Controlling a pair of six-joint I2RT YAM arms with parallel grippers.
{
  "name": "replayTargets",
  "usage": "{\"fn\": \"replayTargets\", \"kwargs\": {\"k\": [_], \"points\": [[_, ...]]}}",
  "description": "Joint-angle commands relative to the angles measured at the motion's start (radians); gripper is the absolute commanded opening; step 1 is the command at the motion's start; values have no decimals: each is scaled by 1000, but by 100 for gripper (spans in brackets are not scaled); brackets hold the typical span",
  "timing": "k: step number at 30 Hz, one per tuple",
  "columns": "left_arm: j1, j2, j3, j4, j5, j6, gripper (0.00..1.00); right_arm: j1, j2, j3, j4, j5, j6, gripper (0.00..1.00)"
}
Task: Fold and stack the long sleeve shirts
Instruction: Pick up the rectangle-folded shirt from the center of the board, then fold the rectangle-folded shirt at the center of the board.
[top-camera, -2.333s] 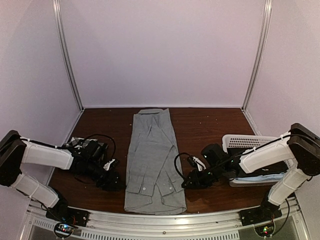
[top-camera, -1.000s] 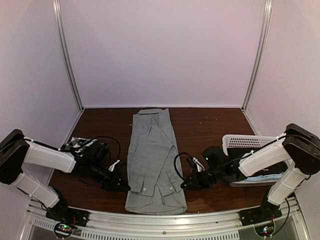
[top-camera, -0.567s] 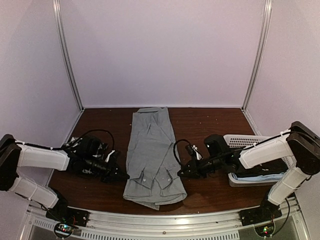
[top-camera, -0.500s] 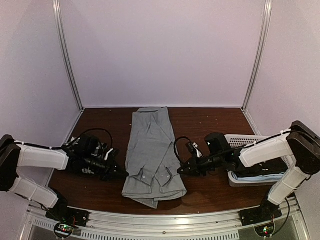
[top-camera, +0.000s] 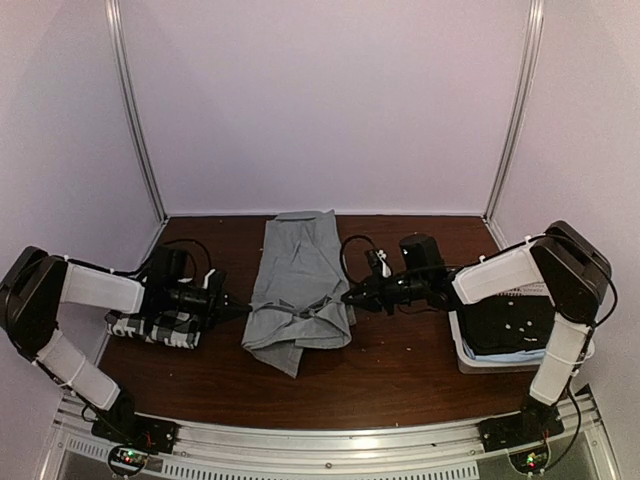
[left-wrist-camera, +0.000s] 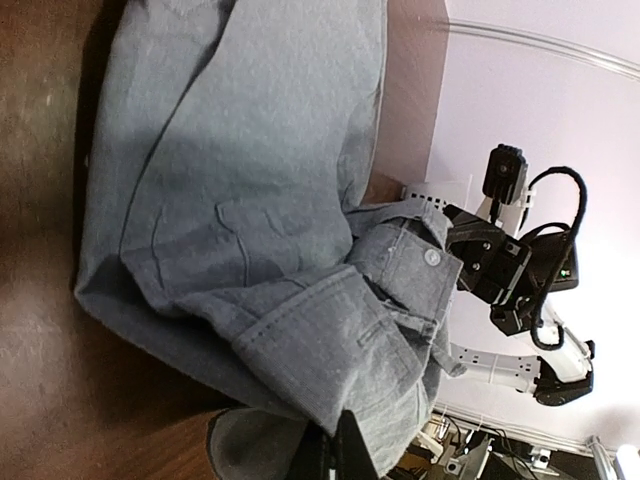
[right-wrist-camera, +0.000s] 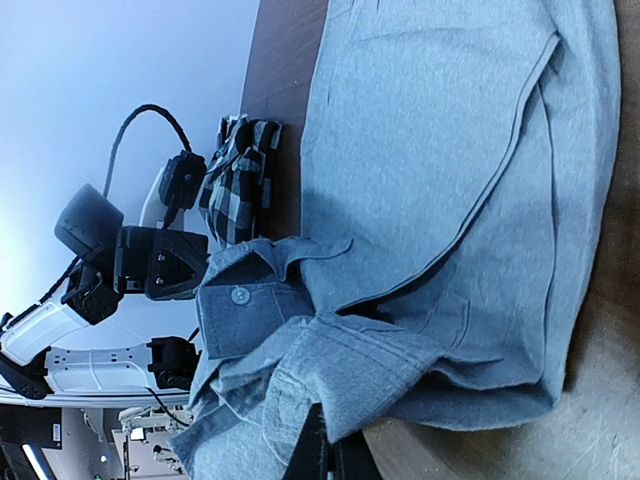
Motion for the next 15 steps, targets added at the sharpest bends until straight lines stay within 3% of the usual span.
{"fn": "replayTargets", "kwargs": {"k": [1,11,15], "points": [[42,115,66,125,18,-6,0,-47,88,71,46,20,3,0],[47,312,133,219,-9,4,0,-75,237,144,60,48,-3,0],[49,298,137,202,-29,17,0,-82,215,135,41,57,-25,9]]}}
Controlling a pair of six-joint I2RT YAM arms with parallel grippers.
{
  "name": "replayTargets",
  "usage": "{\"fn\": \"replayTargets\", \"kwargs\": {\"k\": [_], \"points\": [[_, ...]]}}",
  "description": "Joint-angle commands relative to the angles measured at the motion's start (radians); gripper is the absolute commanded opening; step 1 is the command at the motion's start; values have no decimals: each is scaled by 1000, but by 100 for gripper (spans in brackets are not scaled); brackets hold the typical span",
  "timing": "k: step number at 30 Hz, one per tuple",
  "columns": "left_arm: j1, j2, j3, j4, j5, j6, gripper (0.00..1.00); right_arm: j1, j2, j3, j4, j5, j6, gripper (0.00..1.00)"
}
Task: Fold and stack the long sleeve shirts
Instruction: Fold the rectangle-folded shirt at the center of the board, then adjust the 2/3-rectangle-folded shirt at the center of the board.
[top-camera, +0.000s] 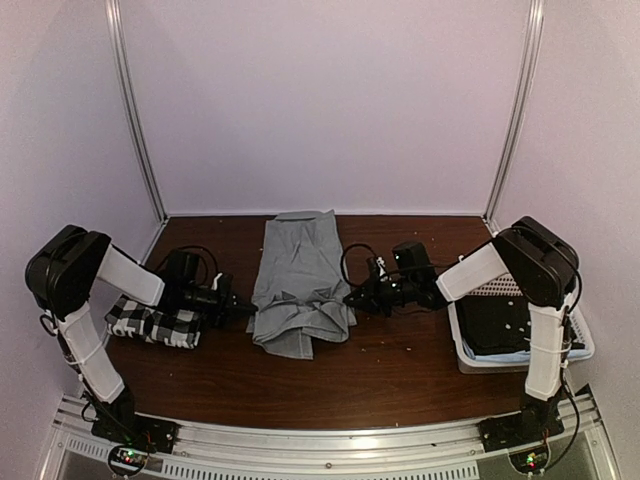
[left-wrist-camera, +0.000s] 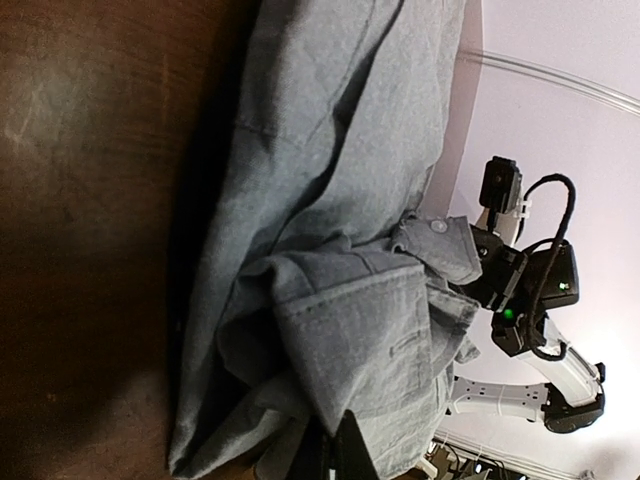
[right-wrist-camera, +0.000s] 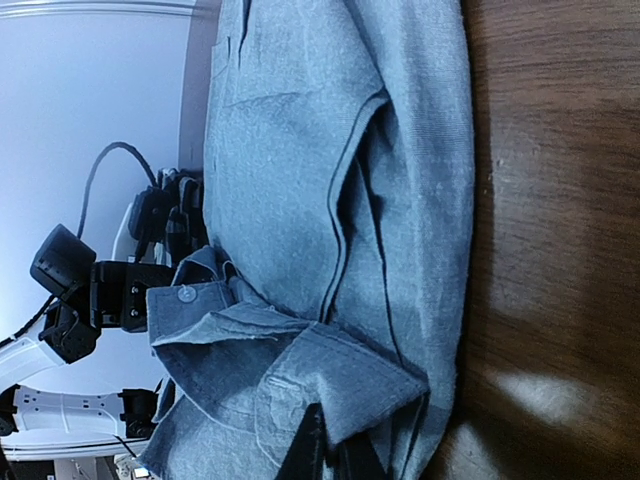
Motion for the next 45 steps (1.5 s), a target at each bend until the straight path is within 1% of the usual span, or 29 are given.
{"fn": "replayTargets", "kwargs": {"k": [1,2,4,6,9,11,15,16,20,25,30,35,39,45], "points": [[10,-20,35,38,-26,26,1,-11,-40,16,-8,34,-37,12],[10,-29,36,33,-29,32,8,-11,-51,19,-26,41,-51,15],[10,-50,43,6,-41,53,17,-11,-76,26,-64,55,-86,22],[10,-74,53,-40,-57,86,28,-9,-102,31,-102,66,-117,28],[10,-117,65,-130,-104,155,47,-8,-142,31,-159,85,-157,33],[10,-145,68,-178,-131,193,57,-7,-165,26,-185,95,-180,38],[10,-187,74,-269,-178,269,70,1,-200,20,-241,121,-233,48],[10,-191,72,-279,-181,283,71,5,-207,19,-253,128,-246,50],[10,-225,59,-333,-207,337,74,27,-230,12,-299,155,-296,56],[1,-274,18,-384,-199,363,72,67,-252,-18,-326,158,-319,56],[-54,-320,-32,-392,-191,359,69,118,-277,-80,-313,155,-319,56],[-115,-349,-57,-383,-195,346,66,158,-280,-140,-276,156,-305,55],[-166,-337,-67,-351,-206,325,64,177,-251,-152,-237,153,-295,54],[-202,-299,-77,-279,-197,289,54,190,-204,-141,-183,143,-277,52]]}}
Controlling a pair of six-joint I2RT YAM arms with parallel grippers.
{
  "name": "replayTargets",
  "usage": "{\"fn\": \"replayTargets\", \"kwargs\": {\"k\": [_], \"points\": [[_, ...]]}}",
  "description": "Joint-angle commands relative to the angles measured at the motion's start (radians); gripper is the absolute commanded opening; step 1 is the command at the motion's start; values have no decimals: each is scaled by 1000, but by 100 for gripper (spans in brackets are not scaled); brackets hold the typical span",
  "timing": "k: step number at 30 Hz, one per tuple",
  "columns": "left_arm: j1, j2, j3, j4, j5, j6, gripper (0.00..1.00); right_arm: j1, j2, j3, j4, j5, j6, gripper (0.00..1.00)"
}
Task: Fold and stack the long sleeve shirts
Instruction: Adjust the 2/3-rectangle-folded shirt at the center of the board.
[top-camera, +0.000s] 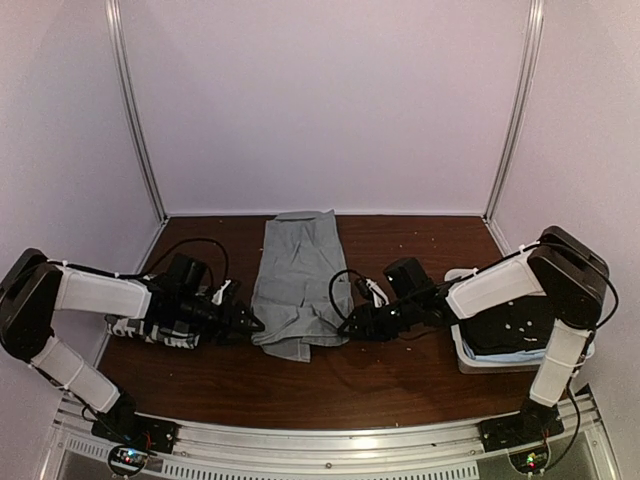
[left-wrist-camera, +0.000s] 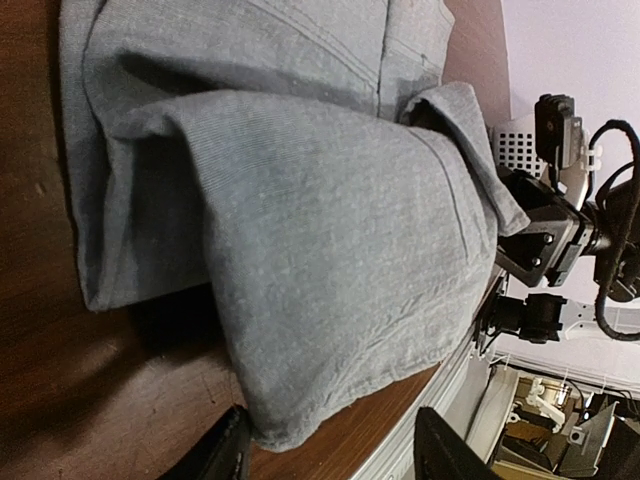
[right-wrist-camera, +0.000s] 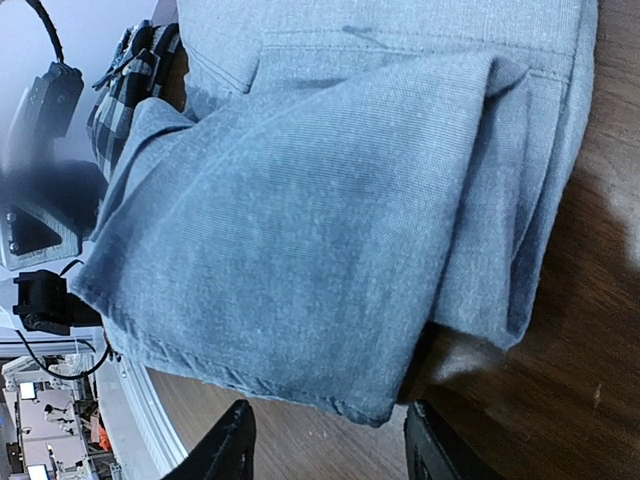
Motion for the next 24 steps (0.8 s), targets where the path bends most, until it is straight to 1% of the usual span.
{"fn": "replayTargets", "kwargs": {"k": [1,4,6,7,8,11,14,15,19,24], "points": [[-17,23,-9,91,-6,-25,52,10,35,9,73,4,16,51],[-17,33,-4,107,2,-33,38,10,55,25,85,1,27,47],[-17,35,3,112,7,-37,28,9,58,33,97,-4,35,42],[-17,35,8,110,9,-37,20,10,57,37,100,-4,37,39],[-17,34,13,108,9,-35,16,10,54,43,99,-3,36,36],[-17,32,38,103,9,-33,5,8,47,85,72,11,29,21],[-16,33,70,101,4,-35,1,7,34,130,44,28,24,7],[-13,34,82,102,2,-36,0,4,32,148,31,33,22,5],[13,51,124,140,2,-63,0,-30,36,222,-24,53,8,4],[69,143,173,269,6,-138,0,-90,103,352,-70,77,-19,4]]}}
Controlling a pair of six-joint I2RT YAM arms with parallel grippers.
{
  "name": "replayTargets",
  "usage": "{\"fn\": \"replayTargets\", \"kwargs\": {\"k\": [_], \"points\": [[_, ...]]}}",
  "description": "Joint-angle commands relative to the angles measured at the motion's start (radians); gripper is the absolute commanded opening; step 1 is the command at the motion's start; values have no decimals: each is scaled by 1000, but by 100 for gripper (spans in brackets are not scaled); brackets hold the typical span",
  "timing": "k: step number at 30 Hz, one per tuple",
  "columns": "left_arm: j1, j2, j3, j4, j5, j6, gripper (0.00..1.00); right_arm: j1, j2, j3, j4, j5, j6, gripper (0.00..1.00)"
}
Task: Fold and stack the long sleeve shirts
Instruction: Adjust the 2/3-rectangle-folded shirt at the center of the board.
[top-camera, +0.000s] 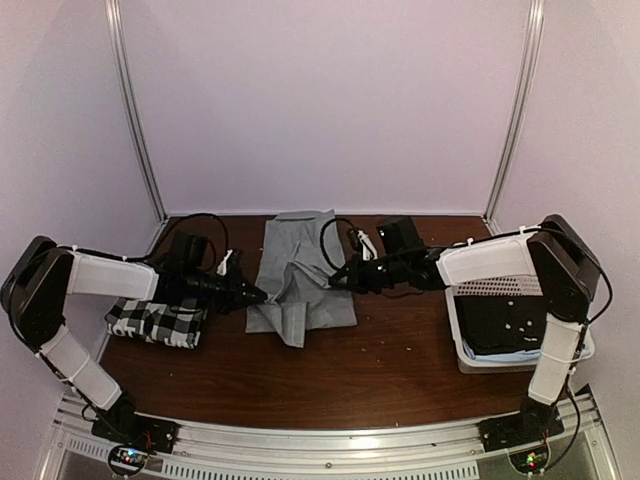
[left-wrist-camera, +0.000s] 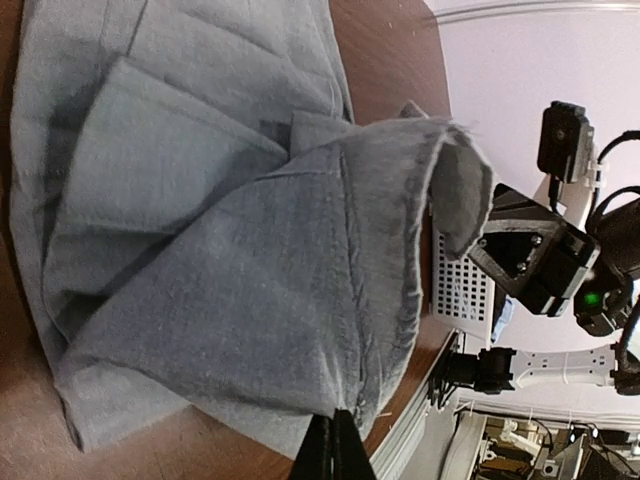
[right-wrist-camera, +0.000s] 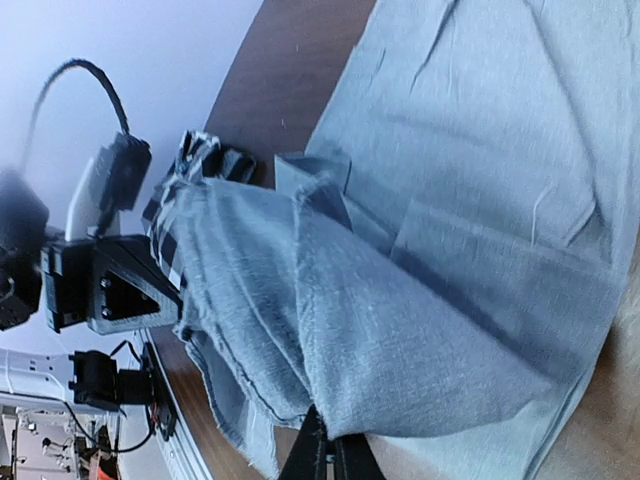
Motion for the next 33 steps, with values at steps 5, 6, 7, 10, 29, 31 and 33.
{"fn": "replayTargets", "kwargs": {"k": [5,6,7,10,29,31,33], "points": [[90,241,118,366,21,-190,0,-101,151,197,-43,43,-27,10],[97,269,137,394,16,-207,0,-108,168,221,-49,45,-30,14],[103,299,160,408,7,-218,0,-113,180,238,-58,52,-33,18],[118,364,198,464,-11,-265,2,-124,194,273,-95,72,-53,34],[165,317,277,273,-181,-91,44,-120,116,317,-240,182,-198,44],[163,288,296,207,-229,-35,44,-103,125,332,-245,171,-209,41],[160,261,300,168,-256,-1,44,-86,143,349,-258,165,-219,39]]}}
